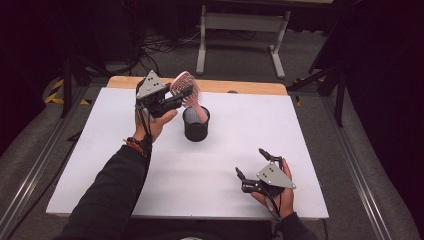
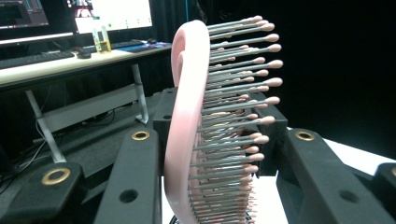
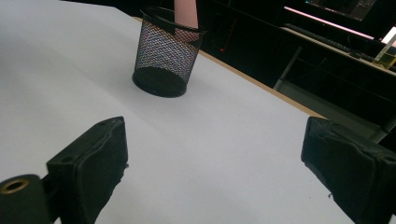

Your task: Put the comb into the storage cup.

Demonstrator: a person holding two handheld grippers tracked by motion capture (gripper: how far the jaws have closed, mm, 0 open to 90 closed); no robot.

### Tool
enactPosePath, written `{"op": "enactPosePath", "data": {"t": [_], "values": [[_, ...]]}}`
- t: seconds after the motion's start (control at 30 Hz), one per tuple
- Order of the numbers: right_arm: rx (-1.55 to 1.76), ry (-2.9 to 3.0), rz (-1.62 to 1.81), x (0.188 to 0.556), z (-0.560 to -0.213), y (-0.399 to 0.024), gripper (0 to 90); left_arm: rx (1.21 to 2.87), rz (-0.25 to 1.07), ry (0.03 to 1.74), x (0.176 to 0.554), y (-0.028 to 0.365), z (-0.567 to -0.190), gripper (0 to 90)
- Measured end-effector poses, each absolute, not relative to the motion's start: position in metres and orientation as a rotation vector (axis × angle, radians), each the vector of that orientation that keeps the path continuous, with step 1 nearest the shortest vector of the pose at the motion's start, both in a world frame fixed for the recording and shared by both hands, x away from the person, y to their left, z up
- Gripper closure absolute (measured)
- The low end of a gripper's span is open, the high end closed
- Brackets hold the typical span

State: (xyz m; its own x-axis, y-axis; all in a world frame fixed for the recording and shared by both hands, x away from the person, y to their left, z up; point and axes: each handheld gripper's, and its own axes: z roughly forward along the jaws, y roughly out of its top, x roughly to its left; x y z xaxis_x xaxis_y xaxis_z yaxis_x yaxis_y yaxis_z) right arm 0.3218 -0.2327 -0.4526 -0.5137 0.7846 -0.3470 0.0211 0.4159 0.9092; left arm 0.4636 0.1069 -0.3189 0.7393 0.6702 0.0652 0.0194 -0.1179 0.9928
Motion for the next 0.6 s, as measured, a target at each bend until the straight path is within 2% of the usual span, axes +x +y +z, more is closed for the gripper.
{"op": "enactPosePath", "data": {"t": [0.6], "values": [[0.689, 1.845, 1.169, 0.321, -0.452, -0.232, 8.7, 1.660, 0.574, 0.584, 0.469, 0.094, -0.339, 62.7]]}}
